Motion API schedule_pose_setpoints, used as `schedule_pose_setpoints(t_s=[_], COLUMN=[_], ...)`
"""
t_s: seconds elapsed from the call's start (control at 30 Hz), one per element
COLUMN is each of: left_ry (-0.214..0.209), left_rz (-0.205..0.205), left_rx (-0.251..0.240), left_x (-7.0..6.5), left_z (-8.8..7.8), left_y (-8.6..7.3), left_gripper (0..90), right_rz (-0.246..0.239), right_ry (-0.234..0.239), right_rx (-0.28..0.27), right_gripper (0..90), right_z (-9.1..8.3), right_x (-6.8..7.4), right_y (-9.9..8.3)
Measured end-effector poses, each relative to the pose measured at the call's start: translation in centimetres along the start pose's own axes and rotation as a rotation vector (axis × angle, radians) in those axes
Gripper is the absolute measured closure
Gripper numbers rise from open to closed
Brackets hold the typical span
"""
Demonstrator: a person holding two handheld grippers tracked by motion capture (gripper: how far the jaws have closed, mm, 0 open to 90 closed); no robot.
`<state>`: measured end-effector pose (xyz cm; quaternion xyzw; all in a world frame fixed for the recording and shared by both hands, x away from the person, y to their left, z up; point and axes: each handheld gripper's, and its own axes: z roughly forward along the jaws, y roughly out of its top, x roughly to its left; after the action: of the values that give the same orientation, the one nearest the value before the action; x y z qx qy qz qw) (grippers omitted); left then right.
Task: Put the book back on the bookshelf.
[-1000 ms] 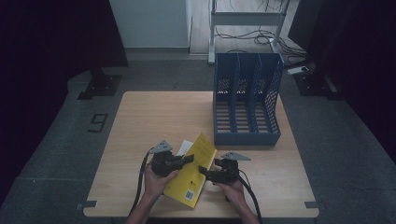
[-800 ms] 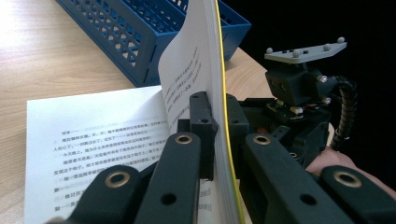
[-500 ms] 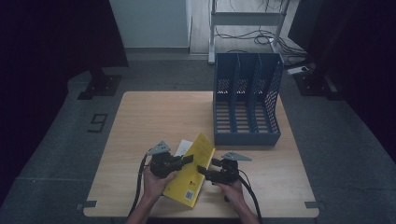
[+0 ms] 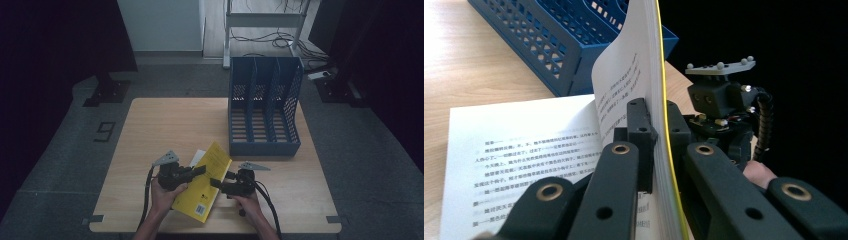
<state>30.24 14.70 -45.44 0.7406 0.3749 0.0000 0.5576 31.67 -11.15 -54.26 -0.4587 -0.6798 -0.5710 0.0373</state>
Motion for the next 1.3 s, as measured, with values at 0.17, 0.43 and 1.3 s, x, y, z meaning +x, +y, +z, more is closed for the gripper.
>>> schedule_pose_setpoints(t_s=[0.17, 0.43, 1.3], left_ry=[-0.02, -0.05, -0.07], left_rz=[-0.003, -0.019, -0.068], left_rx=[-0.002, -0.007, 0.015], left_x=[0.4, 1.5, 3.4], left_z=[-0.2, -1.0, -1.1], left_y=[-0.1, -0.7, -2.1], left_gripper=[86.7, 86.7, 86.8], right_rz=[-0.01, -0.033, -0.167], right_ry=[-0.01, -0.039, -0.045], right_rx=[-0.005, -0.011, -0.149], right_gripper=[12.8, 24.5, 57.5], right_z=[0.0, -0.5, -2.7], right_x=[0.1, 0.5, 2.1], right_y=[0.0, 0.2, 0.7])
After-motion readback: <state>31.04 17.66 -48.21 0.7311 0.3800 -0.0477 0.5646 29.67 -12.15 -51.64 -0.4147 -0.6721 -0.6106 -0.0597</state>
